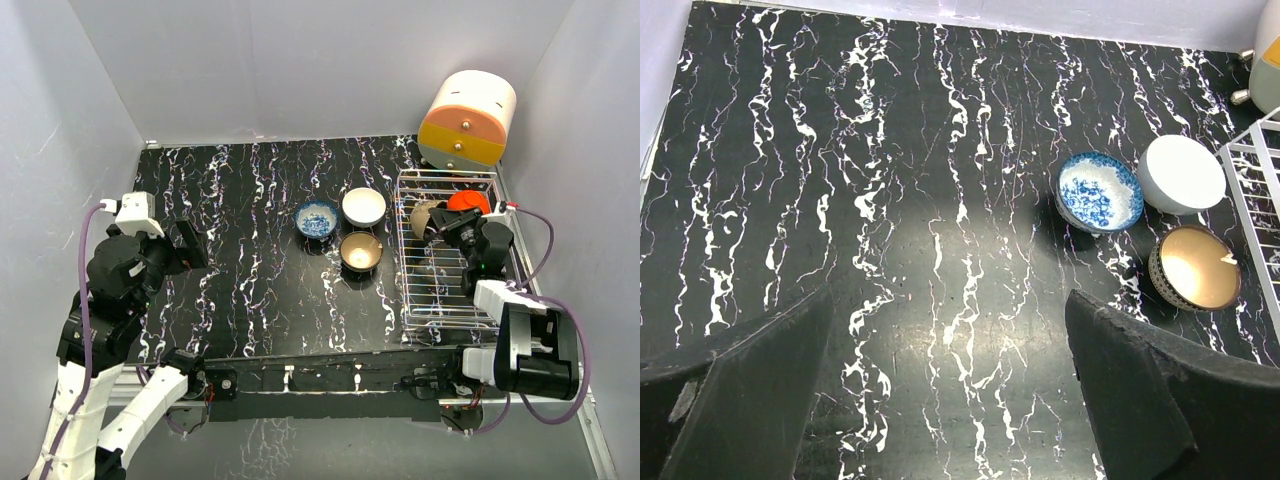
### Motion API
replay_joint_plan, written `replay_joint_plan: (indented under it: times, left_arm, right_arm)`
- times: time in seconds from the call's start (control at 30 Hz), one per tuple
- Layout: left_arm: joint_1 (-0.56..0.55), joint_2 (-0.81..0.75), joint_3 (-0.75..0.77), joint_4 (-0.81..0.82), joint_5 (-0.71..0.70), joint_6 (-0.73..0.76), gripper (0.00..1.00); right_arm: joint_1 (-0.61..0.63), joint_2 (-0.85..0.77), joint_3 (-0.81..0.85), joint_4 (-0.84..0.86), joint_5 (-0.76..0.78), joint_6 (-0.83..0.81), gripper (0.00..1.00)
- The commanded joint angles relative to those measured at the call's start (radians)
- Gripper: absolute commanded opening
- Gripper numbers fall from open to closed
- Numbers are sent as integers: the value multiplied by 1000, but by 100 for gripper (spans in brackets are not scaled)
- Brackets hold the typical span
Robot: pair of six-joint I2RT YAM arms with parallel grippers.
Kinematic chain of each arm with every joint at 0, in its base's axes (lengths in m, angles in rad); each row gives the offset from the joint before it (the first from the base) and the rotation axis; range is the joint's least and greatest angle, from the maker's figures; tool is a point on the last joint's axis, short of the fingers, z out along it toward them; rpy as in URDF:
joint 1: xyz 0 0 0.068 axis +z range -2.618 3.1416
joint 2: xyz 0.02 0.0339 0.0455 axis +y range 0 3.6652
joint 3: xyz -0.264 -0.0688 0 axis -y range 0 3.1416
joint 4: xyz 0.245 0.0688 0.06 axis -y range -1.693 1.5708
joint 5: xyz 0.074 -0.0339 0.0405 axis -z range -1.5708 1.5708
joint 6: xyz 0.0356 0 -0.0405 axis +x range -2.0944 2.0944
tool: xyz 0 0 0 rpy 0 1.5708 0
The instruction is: Load the bowls into the dish rack
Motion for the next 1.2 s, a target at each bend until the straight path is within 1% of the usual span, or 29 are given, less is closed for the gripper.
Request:
replay_joint_plan:
  times: [0.0,0.07,0.13,0.23,0.37,0.47,0.57,0.67,0.77,0.87,0.93,0.97,1.07,1.1,1.17]
  left_arm:
    - [-3,6,35,0,15,-6,97]
    - [-2,6,36,1,17,-7,97]
    - [-3,10,37,2,21,-8,97]
    - [-3,17,44,2,23,-9,97]
    - [-3,25,60,-1,18,-6,97]
    - [-3,30,70,-3,11,-2,97]
    - [-3,36,74,-3,11,-2,97]
    - [-3,39,77,0,12,-1,97]
    - [-3,41,80,0,11,1,97]
    - [-2,38,73,0,7,1,97]
    - [-3,34,64,5,8,2,97]
    - [-3,33,60,7,11,1,97]
    - [-3,29,53,11,16,-1,97]
    - [-3,29,53,11,17,-1,97]
    - [-3,29,55,8,19,-1,97]
  right_arm:
    - [-45,50,-91,451,-159,266,8]
    - [-70,112,-130,581,-189,350,8]
    - [-84,196,-156,755,-210,441,8]
    - [-92,327,-168,964,-222,557,8]
    - [-95,455,-148,1137,-216,654,8]
    - [-95,492,-133,1153,-219,683,8]
    - [-95,481,-131,1078,-214,651,8]
    - [-97,408,-131,910,-198,566,8]
    - [-98,297,-94,629,-182,445,8]
    - [-99,162,-74,334,-111,351,8]
    - [-104,107,-26,185,-77,303,10]
    - [-106,94,-18,137,-71,286,11]
    - [-115,109,-18,118,-108,280,11]
    - [-118,129,-28,149,-130,293,10]
    - [-120,177,-49,279,-172,339,8]
